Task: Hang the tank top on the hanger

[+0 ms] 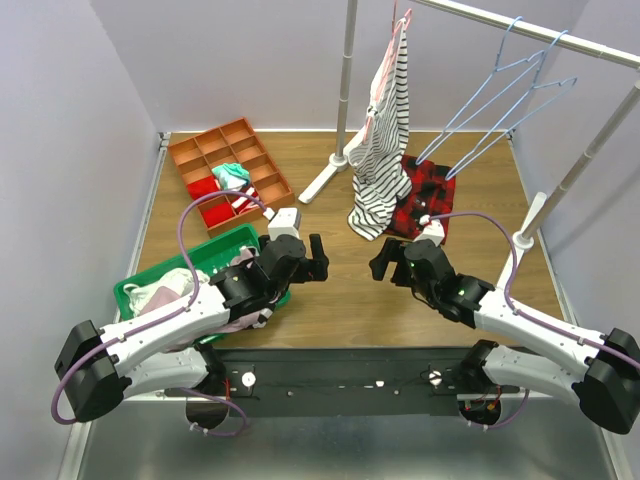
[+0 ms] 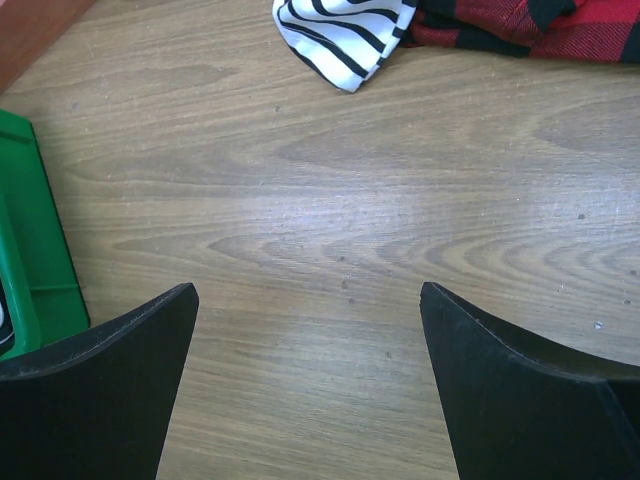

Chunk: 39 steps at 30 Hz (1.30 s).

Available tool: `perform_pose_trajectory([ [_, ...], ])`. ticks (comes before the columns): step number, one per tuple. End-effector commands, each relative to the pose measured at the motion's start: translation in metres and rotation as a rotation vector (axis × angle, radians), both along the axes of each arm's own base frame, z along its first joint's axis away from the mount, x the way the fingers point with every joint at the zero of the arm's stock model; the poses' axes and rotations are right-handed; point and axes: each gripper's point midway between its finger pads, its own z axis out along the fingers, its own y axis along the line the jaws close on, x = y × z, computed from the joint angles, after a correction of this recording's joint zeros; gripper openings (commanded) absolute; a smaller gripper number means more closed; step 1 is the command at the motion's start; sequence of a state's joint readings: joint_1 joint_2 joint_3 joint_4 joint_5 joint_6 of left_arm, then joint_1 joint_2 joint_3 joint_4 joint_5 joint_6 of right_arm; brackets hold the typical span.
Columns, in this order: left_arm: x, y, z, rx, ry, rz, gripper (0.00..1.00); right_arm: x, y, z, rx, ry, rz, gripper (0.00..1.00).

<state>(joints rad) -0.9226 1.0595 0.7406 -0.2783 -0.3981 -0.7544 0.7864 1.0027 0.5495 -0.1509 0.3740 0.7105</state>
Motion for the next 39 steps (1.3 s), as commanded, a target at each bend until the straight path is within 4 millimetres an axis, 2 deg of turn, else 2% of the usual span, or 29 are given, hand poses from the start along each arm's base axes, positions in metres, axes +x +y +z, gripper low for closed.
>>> perform_pose_trajectory([
  [1,0.006,-0.001,0.013,-0.046,-0.01,0.031,0.99,0.003,0.003,0.006,-0.005,-0.015,0.005,1.0],
  [6,0.004,0.019,0.006,-0.02,0.048,0.142,0.99,0.004,0.013,0.006,-0.011,-0.006,0.054,1.0],
  [8,0.008,0.037,0.012,-0.016,0.058,0.259,0.99,0.004,0.015,0.002,-0.022,0.007,0.066,1.0],
  [9,0.001,0.051,0.004,0.003,0.107,0.331,0.99,0.002,0.016,0.0,-0.023,0.014,0.075,1.0],
  [11,0.001,0.072,0.013,-0.007,0.118,0.464,0.99,0.003,0.018,-0.002,-0.032,0.02,0.089,1.0],
  [12,-0.008,0.091,0.006,0.04,0.157,0.521,0.99,0.003,0.02,-0.001,-0.034,0.021,0.098,1.0],
  [14,-0.013,0.105,0.008,-0.033,0.206,0.646,0.99,0.003,0.02,-0.003,-0.042,0.023,0.104,1.0],
  [15,-0.017,0.125,0.004,-0.008,0.241,0.714,0.99,0.002,0.022,-0.004,-0.037,0.024,0.114,1.0],
  [19,-0.027,0.161,0.002,0.019,0.296,0.833,0.99,0.001,0.028,-0.004,-0.027,0.025,0.147,1.0],
  [23,-0.039,0.183,-0.003,0.026,0.343,0.965,0.98,0.001,0.028,-0.003,-0.027,0.019,0.146,1.0],
  [24,-0.048,0.192,-0.005,0.06,0.365,0.997,0.97,0.001,0.027,-0.003,-0.024,0.021,0.145,1.0],
  [27,-0.06,0.205,0.001,0.076,0.387,1.074,0.96,0.0,0.029,-0.003,-0.012,0.021,0.149,1.0],
  [29,-0.061,0.206,0.01,0.081,0.389,1.077,0.96,-0.001,0.029,-0.006,-0.009,0.028,0.15,1.0],
  [32,-0.066,0.201,0.01,0.112,0.433,1.014,0.94,-0.002,0.03,-0.008,-0.002,0.037,0.148,1.0],
  [33,-0.058,0.193,0.01,0.093,0.424,0.982,0.91,-0.002,0.031,-0.007,0.005,0.034,0.149,1.0],
  [35,-0.051,0.186,0.006,0.166,0.433,0.882,0.88,-0.001,0.034,-0.005,0.018,0.031,0.15,1.0],
  [37,-0.034,0.174,0.01,0.185,0.402,0.81,0.87,-0.001,0.036,-0.003,0.033,0.03,0.152,1.0],
  [39,-0.018,0.167,0.004,0.24,0.403,0.778,0.84,-0.001,0.037,-0.003,0.037,0.032,0.151,1.0],
])
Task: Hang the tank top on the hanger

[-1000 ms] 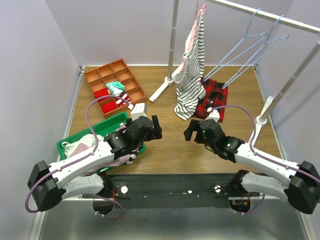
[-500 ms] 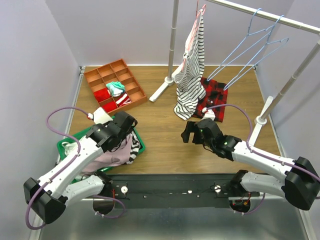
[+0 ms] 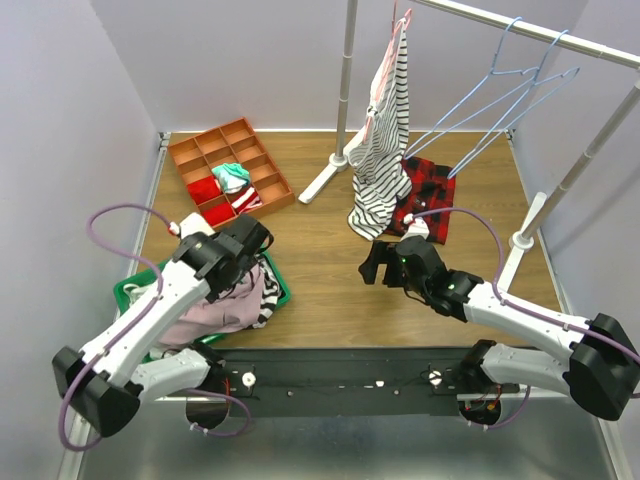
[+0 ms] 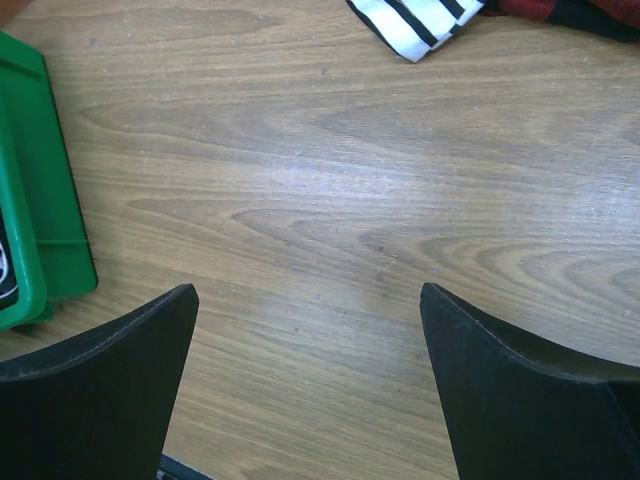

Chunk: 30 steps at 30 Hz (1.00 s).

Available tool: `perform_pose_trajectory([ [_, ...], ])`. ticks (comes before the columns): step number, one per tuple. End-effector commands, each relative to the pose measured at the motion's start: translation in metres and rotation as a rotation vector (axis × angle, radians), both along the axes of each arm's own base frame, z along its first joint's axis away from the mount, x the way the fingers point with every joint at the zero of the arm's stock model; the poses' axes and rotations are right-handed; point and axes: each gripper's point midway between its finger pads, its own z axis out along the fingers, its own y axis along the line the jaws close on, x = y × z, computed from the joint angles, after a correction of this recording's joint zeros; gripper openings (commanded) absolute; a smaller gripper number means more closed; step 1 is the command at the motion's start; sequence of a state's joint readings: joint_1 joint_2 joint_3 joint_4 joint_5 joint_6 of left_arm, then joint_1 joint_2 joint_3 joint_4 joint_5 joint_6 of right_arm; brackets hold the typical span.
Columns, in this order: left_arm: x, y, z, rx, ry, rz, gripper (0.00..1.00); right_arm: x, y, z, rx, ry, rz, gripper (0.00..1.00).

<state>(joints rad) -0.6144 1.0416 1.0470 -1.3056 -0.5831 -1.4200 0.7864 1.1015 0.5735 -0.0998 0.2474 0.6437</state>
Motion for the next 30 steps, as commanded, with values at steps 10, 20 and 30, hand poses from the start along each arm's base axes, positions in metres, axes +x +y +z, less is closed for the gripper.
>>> perform_pose_trajectory([
  [10,0.078,-0.041,-0.034,0.135,0.089,-0.197,0.67,-0.001,0.008,0.01,0.057,-0.007,0.007,1.0],
  [20,0.094,-0.015,-0.071,0.099,0.081,-0.103,0.36,-0.006,0.005,0.009,0.05,-0.001,0.017,1.0],
  [30,0.097,0.043,0.001,0.154,-0.046,0.054,0.0,-0.005,0.001,0.022,0.023,-0.021,0.026,1.0],
])
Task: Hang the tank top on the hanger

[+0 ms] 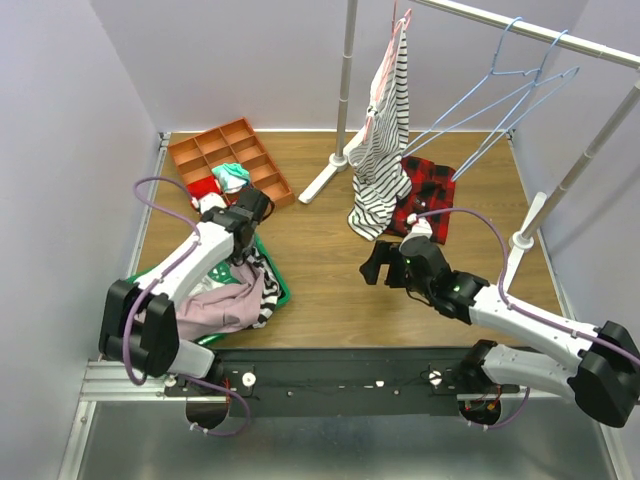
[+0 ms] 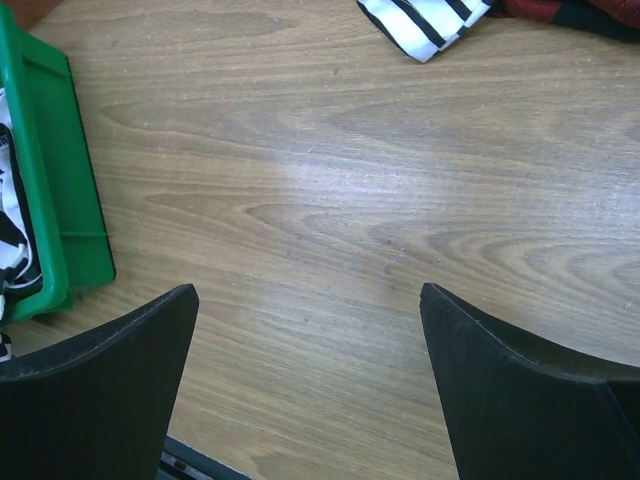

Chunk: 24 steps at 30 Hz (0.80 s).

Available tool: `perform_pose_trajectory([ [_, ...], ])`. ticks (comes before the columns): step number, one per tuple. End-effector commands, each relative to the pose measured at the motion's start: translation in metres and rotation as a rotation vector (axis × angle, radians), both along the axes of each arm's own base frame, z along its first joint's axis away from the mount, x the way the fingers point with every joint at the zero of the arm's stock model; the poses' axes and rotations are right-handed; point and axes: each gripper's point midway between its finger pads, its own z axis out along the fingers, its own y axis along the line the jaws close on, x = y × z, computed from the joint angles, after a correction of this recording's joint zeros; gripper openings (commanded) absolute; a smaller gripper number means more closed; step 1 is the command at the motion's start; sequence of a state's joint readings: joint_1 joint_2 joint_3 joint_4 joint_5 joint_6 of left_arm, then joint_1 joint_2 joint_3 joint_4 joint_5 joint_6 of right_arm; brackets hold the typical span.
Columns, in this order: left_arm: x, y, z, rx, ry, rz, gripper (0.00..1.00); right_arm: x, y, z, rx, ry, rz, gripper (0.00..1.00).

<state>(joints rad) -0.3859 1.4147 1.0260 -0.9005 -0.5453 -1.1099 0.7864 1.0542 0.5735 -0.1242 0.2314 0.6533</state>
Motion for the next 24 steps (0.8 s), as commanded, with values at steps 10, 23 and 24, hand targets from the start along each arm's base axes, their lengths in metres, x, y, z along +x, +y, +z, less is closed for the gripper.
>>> perform_pose_trajectory([
  [10,0.019,0.073,0.253,0.02,-0.611,0.062,0.0,0.005,0.01,0.029,-0.002,-0.034,0.038,1.0],
  [23,0.04,0.012,0.504,-0.053,-1.252,-0.384,0.0,0.026,0.044,0.073,0.06,-0.078,0.101,1.0],
  [24,0.038,0.008,0.52,-0.059,-1.301,-0.409,0.0,0.028,0.047,0.073,0.059,-0.076,0.105,1.0],
])
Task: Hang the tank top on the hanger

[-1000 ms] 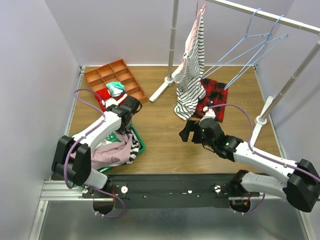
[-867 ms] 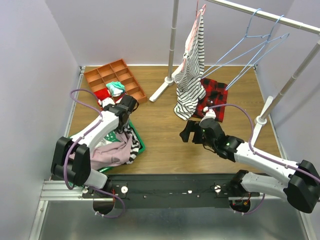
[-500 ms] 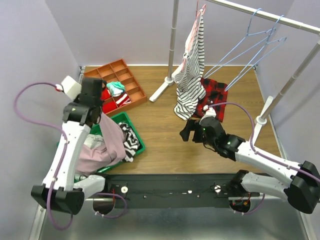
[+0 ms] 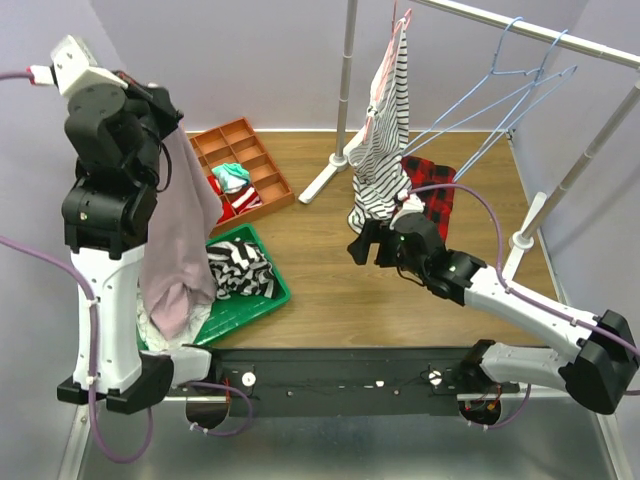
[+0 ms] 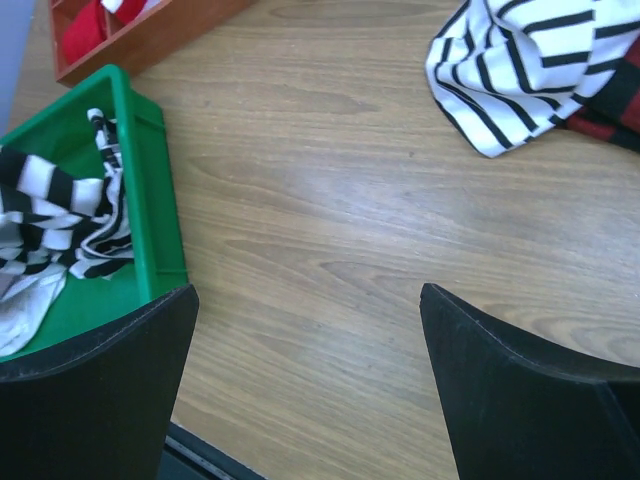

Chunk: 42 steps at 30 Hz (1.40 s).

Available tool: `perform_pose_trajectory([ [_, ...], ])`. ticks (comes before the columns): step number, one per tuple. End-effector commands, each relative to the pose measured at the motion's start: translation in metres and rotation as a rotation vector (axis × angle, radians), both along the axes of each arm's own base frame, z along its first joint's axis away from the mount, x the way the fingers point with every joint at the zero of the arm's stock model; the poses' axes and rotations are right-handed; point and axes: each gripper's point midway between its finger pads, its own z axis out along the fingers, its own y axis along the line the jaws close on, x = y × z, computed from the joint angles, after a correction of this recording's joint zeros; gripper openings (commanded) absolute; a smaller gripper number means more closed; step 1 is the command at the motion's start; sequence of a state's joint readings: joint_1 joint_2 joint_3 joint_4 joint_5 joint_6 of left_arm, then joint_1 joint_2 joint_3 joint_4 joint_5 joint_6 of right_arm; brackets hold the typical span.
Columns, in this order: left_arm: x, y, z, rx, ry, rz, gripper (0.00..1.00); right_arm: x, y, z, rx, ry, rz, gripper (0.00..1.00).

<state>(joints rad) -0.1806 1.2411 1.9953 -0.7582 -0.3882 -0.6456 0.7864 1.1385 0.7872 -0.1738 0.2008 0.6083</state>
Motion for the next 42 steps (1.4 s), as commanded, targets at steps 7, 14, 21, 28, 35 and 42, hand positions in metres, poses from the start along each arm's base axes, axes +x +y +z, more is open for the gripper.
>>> perform_pose_trajectory([
  [7,-0.017,-0.084,0.147,0.059,-0.487,-0.446,0.0,0.019,0.024,0.035,0.009,-0.055,0.04,1.0],
  [14,-0.035,-0.141,0.182,0.039,-0.649,-0.622,0.0,0.029,0.032,0.071,0.039,-0.125,0.053,1.0],
  [21,-0.041,-0.187,0.183,-0.03,-0.654,-0.696,0.0,0.023,0.021,0.083,0.042,-0.156,0.044,1.0],
  [28,-0.031,-0.232,0.125,-0.034,-0.481,-0.7,0.0,0.005,-0.012,0.07,0.006,-0.139,-0.018,1.0],
  [35,0.036,-0.324,-0.078,-0.041,0.0,-0.789,0.0,-0.03,-0.049,0.008,0.022,-0.012,-0.112,1.0],
  [42,0.054,-0.341,-0.25,0.061,0.362,-0.774,0.57,-0.076,-0.067,-0.079,0.005,0.216,-0.119,0.96],
])
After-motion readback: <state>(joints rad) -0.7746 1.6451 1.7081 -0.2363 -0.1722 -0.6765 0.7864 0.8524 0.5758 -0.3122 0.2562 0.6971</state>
